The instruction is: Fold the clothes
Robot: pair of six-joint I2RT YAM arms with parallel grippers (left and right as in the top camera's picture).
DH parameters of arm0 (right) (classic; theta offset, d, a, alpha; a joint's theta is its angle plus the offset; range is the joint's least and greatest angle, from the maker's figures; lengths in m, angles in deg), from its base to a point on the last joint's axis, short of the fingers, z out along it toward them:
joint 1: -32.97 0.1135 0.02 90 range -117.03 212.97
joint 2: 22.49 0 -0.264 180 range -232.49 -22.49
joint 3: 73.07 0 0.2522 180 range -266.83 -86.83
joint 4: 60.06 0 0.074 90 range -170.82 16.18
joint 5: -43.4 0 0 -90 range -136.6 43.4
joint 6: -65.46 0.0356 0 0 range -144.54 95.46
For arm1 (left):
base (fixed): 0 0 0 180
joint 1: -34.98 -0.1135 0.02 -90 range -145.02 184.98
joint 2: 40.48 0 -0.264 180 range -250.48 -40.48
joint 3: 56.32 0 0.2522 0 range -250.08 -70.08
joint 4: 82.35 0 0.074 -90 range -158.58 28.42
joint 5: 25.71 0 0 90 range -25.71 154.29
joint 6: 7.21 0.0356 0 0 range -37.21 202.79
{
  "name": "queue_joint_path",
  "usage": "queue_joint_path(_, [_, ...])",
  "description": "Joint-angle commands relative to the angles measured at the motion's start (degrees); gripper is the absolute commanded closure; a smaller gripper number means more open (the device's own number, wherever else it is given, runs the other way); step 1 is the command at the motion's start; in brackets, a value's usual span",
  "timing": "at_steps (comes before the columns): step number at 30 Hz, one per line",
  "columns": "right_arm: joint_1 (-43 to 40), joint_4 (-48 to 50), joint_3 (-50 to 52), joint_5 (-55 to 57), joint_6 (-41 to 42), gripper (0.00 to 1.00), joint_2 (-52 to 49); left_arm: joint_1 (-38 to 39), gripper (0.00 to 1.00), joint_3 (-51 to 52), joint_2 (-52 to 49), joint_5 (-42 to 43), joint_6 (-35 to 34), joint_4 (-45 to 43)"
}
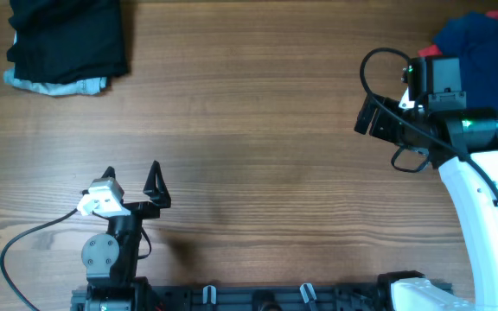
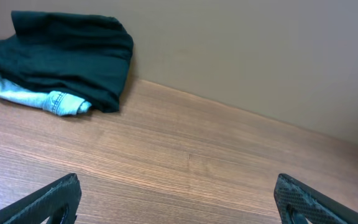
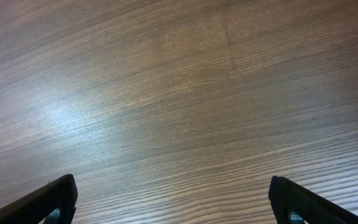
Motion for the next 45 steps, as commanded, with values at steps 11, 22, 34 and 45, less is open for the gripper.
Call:
queue_joint_path(11, [-0.13,-0.04,-0.07,0.94,0.79,0.00,-0.39,0.28,0.00,0.33,0.44,0.46,2.82,0.22])
queue_joint_path(22, [-0.13,-0.04,-0.07,0.94,0.79,0.00,2.12,0.28,0.00,0.33,0.44,0.46,2.84,0.24])
queue_joint_path(34, [-0.13,8.74,13.79,5.73,0.61,0.00,46.07,0.28,0.00,0.33,0.44,0.46,2.84,0.22])
queue_joint_path(45, [-0.13,42.62,54.99,0.33,0.79,0.00,71.25,0.28,0.00,0.33,0.44,0.46,2.84,0.22])
